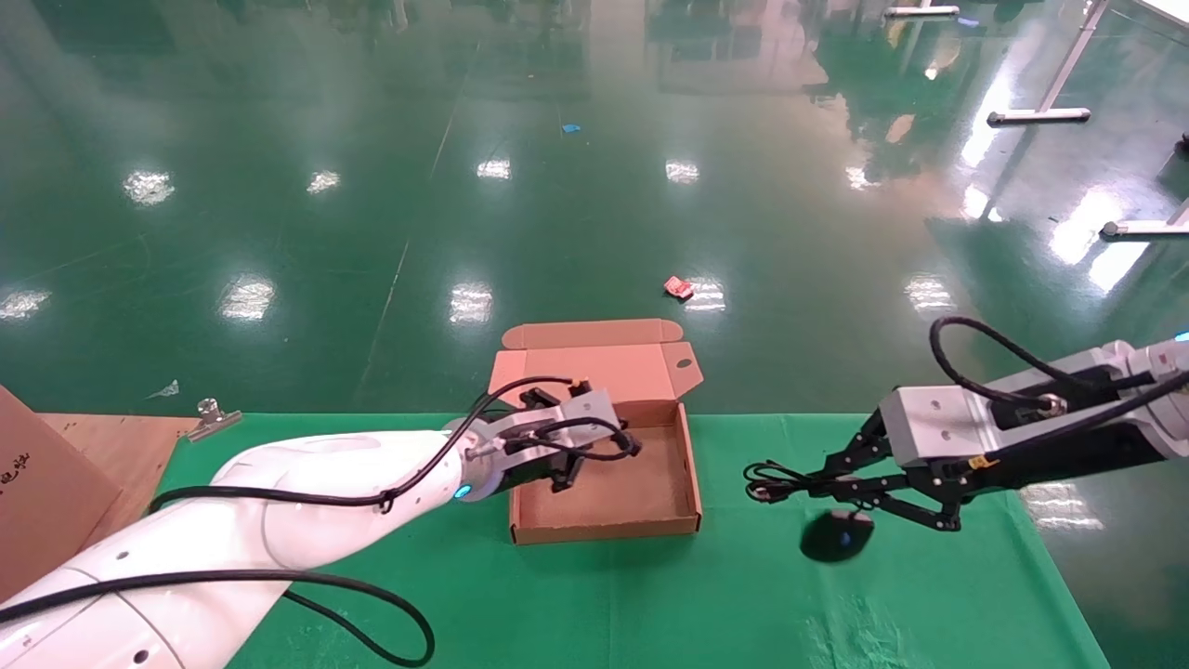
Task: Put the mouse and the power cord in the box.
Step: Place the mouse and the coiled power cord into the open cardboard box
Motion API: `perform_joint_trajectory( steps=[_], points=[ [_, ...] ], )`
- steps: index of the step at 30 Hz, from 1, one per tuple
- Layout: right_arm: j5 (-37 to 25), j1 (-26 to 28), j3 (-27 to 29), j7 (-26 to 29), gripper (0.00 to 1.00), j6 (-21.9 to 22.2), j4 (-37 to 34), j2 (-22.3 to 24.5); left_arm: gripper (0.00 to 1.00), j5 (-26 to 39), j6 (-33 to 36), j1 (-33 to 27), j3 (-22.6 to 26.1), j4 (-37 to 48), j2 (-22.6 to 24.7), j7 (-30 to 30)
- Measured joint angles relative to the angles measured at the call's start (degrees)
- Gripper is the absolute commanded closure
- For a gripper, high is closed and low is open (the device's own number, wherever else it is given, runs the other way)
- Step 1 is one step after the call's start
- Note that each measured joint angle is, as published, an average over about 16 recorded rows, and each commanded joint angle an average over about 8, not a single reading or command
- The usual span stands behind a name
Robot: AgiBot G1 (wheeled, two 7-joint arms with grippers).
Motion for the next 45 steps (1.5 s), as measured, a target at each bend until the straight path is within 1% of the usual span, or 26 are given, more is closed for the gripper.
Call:
perform_joint_trajectory(
  steps=[6,15,16,17,18,23,24,25,26,36,45],
  points=[
    [0.1,-1.4,0.2,0.5,1.00,0.4,0.8,0.5,1.00,-5.0,-1.8,0.0,3.7,-0.4,0.0,-1.9],
    [0.4,-3.2,0.6,1.9,1.00,0.5,2.8,1.0,1.00,-10.8,-3.7,-0.8,8.3,-0.2,0.0,-3.4],
    [0.5,-3.3,0.7,2.0,1.00,0.5,3.1,1.1,0.98,-11.4,-3.9,-0.9,8.7,-0.2,0.0,-3.4],
    [0.5,-3.5,0.7,2.2,1.00,0.5,3.3,1.2,0.93,-11.9,-4.0,-1.0,9.1,-0.2,-0.1,-3.3],
    [0.5,-3.7,0.7,2.4,1.00,0.4,3.5,1.2,0.83,-12.5,-4.1,-1.1,9.5,-0.2,-0.1,-3.2],
    [0.7,-4.3,0.9,3.2,1.00,0.3,4.7,1.5,0.20,-15.1,-4.6,-1.6,11.3,-0.4,-0.1,-2.6],
    [0.7,-4.4,1.0,3.4,1.00,0.2,4.9,1.5,0.10,-15.7,-4.7,-1.7,11.6,-0.4,-0.1,-2.4],
    [0.7,-4.5,1.0,3.5,1.00,0.2,5.1,1.6,0.03,-16.2,-4.8,-1.8,11.8,-0.4,-0.1,-2.2],
    [0.7,-4.6,1.0,3.7,1.00,0.1,5.4,1.6,0.00,-16.7,-4.9,-1.9,12.1,-0.4,-0.1,-2.0],
    [0.7,-5.1,1.3,5.0,1.00,-0.4,7.2,1.8,0.00,-21.0,-5.7,-2.5,14.6,0.2,-0.1,0.4],
    [0.8,-4.5,1.5,6.3,1.00,-0.6,8.7,0.6,0.00,-23.9,-4.9,-3.7,16.0,1.1,-0.6,4.6]
  ],
)
